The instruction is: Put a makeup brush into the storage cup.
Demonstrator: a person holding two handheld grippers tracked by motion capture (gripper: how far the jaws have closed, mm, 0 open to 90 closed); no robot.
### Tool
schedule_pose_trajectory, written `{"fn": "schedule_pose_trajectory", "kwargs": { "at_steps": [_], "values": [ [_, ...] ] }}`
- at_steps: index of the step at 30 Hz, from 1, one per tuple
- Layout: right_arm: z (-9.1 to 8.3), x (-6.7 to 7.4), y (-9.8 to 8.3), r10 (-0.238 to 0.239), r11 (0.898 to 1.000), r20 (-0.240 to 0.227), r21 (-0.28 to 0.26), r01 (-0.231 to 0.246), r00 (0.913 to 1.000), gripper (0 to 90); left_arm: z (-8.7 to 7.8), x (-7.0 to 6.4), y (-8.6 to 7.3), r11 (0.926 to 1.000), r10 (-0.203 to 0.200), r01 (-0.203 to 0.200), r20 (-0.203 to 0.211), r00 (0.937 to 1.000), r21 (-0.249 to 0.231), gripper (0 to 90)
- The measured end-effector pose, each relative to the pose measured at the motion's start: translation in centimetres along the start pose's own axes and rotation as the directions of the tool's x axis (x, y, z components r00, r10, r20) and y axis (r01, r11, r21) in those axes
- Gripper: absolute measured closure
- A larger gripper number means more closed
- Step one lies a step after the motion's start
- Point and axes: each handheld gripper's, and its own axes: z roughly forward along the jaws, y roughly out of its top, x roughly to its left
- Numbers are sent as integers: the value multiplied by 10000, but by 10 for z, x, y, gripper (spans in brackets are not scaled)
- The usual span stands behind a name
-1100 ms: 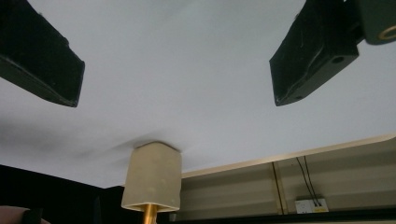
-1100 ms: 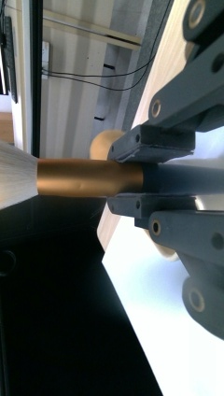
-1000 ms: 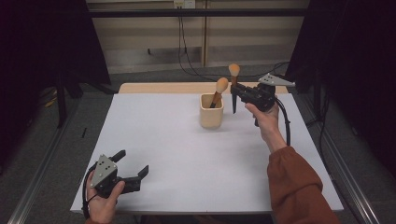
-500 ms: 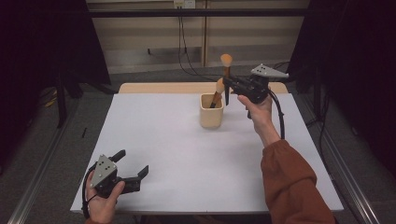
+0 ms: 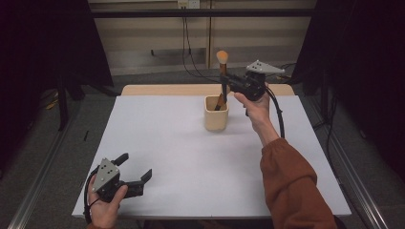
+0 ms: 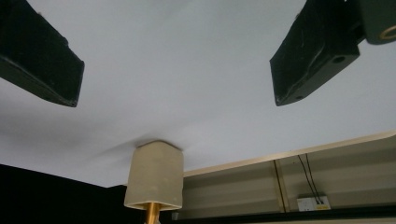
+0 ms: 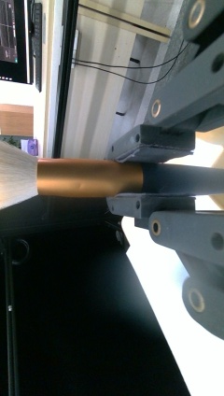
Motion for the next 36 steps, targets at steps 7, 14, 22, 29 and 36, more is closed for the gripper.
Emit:
{"fn": "schedule_pose_trajectory", "kwargs": {
  "at_steps": [7,14,22,29,36],
  "values": [
    [14,5,1,-168,9998,64,148,167,9998,745,-1,0,0,10000,-28,28,-36,10000,-63,27],
    [18,3,-7,-60,9995,63,294,58,10000,745,-1,0,0,10000,15,-15,-32,10000,-43,27],
    [21,4,-12,-53,9996,102,291,50,9999,745,-1,0,0,10000,-16,16,-59,10000,-38,26],
    [21,2,-19,-71,9992,162,391,65,9998,745,-1,0,0,10000,-11,11,-46,10000,-15,26],
    [19,-2,-29,32,9991,218,430,-42,9998,745,-1,1,0,10000,18,-18,-22,10000,11,25]
  ]
}}
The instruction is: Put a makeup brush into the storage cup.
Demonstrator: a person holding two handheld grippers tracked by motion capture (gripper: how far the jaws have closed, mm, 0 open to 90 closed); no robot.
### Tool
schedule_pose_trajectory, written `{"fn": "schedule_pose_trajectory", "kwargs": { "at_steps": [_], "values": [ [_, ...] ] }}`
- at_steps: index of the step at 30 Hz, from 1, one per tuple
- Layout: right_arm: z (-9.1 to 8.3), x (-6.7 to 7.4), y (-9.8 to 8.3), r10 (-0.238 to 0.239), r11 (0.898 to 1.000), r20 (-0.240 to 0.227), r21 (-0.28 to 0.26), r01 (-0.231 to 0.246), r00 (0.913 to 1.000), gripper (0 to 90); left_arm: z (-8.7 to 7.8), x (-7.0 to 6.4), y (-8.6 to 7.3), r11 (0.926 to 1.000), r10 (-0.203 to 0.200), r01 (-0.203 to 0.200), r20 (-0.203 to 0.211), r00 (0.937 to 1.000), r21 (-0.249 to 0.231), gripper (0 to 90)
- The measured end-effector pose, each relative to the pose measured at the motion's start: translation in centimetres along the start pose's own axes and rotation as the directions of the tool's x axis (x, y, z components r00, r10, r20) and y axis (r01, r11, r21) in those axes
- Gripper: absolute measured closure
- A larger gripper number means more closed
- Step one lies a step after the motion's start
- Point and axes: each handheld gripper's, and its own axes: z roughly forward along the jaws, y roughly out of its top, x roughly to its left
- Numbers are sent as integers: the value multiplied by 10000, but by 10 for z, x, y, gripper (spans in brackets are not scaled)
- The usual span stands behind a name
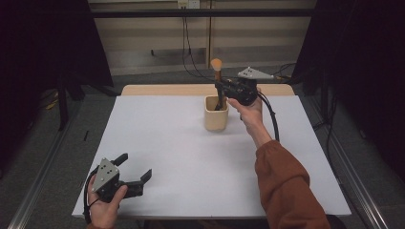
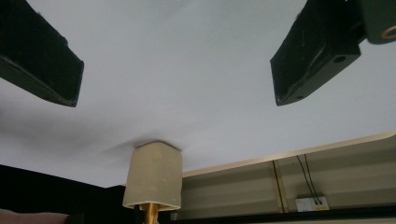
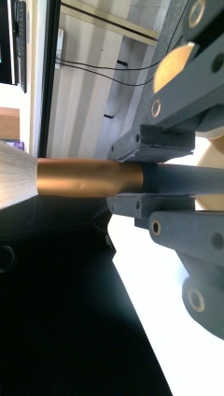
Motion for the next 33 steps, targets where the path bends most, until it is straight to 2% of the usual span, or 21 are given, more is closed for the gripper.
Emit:
{"fn": "schedule_pose_trajectory", "kwargs": {
  "at_steps": [22,33],
  "values": [
    [2,0,-28,182,9993,-146,341,-177,9997,745,0,0,0,10000,-38,38,-29,10000,-14,24],
    [-2,1,-38,47,9987,-166,508,-39,9999,745,0,0,0,10000,-7,7,-20,10000,-5,24]
  ]
}}
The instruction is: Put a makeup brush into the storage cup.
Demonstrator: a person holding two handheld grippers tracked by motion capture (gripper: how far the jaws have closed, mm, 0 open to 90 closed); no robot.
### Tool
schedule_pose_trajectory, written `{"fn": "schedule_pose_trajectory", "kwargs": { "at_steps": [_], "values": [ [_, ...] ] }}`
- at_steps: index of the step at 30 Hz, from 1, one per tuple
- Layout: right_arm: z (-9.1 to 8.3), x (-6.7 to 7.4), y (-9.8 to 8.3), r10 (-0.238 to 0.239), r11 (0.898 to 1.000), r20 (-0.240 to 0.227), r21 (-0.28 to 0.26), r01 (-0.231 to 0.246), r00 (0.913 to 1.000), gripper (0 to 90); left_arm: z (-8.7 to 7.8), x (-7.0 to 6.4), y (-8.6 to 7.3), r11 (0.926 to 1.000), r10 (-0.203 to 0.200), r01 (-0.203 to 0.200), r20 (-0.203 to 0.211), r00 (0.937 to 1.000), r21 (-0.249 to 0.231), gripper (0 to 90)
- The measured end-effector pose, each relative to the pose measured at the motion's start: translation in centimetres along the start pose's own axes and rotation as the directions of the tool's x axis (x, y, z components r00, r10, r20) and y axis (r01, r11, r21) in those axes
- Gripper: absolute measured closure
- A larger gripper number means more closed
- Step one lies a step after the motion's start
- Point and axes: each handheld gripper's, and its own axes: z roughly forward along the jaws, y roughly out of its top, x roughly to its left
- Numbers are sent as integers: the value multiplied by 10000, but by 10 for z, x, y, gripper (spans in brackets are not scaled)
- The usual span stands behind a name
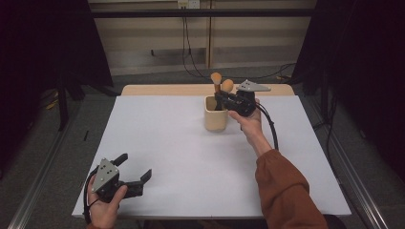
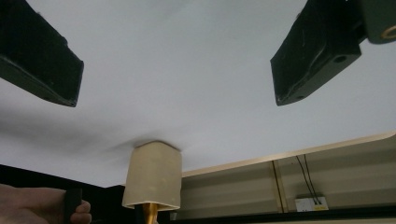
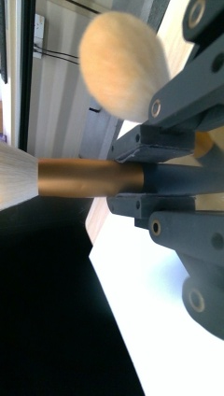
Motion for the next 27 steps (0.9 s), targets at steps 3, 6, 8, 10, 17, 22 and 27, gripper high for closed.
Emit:
{"fn": "schedule_pose_trajectory", "kwargs": {
  "at_steps": [3,6,8,10,17,22,27],
  "values": [
    [-2,-2,-3,49,10000,38,25,-49,10000,744,0,0,0,10000,3,-3,-1,10000,1,24],
    [-4,-2,-5,74,9999,78,75,-75,9999,744,0,0,0,10000,-3,3,6,10000,4,24],
    [-4,-2,-8,60,9998,122,185,-62,9999,743,0,0,0,10000,3,-3,9,10000,9,24],
    [-4,-3,-9,63,9997,137,241,-66,9999,742,0,0,0,10000,1,-1,3,10000,7,24],
    [-4,1,-12,1,9987,140,518,-9,9999,730,0,0,0,10000,58,-59,16,10000,43,24],
    [-7,-1,-14,3,9982,273,595,-20,9996,704,1,0,0,10000,29,-29,31,10000,57,24],
    [-11,-5,-19,137,9978,421,638,-164,9990,640,1,0,0,10000,29,-30,15,10000,63,24]
  ]
}}
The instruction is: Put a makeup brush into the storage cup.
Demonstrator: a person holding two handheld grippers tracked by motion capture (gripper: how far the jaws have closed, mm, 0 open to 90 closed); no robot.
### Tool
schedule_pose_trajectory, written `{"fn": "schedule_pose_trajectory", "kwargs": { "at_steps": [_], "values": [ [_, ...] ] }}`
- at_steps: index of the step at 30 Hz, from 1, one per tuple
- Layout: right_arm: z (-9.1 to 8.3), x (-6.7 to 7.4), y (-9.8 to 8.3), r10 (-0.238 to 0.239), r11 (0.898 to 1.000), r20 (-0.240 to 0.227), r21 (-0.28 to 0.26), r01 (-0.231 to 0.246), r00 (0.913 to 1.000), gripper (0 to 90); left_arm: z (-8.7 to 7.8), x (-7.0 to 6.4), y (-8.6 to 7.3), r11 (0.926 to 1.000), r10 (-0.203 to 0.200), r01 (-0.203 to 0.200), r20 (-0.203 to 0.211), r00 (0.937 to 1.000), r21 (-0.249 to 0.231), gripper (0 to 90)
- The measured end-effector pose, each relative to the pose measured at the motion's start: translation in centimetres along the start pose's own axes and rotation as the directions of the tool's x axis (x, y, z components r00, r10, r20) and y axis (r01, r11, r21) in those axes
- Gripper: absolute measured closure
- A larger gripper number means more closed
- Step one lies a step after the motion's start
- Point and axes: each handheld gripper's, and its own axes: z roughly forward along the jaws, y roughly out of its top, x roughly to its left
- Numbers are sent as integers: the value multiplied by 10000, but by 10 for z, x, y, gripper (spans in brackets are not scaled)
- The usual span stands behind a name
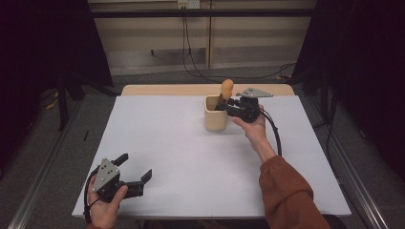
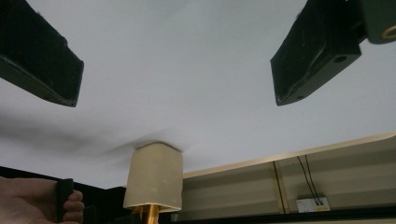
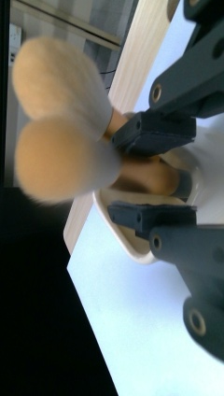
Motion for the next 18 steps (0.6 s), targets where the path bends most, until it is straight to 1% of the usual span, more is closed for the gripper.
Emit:
{"fn": "schedule_pose_trajectory", "kwargs": {
  "at_steps": [3,6,9,12,14,15,17,18],
  "values": [
    [-3,0,0,-75,10000,5,-48,75,10000,609,0,0,0,10000,2,-2,20,10000,3,24],
    [-5,0,0,-29,10000,-13,-28,29,10000,561,0,0,0,10000,-1,1,4,10000,-9,24],
    [-7,-3,-2,107,9999,-35,-42,-107,9999,482,0,0,0,10000,6,-6,6,10000,-2,24],
    [-9,-6,-5,200,9998,-19,-12,-200,9998,424,0,0,0,10000,9,-9,11,10000,8,24],
    [-10,-7,-6,350,9993,29,92,-350,9994,332,0,0,0,10000,25,-25,62,10000,24,24],
    [-10,-7,-7,418,9988,94,233,-420,9991,312,0,0,0,10000,55,-55,63,10000,34,24],
    [-12,-8,-8,447,9987,-41,226,-446,9990,272,0,0,0,10000,27,-27,58,10000,27,24],
    [-13,-8,-8,454,9988,-29,186,-453,9990,245,1,0,0,10000,13,-13,50,10000,20,24]
  ]
}}
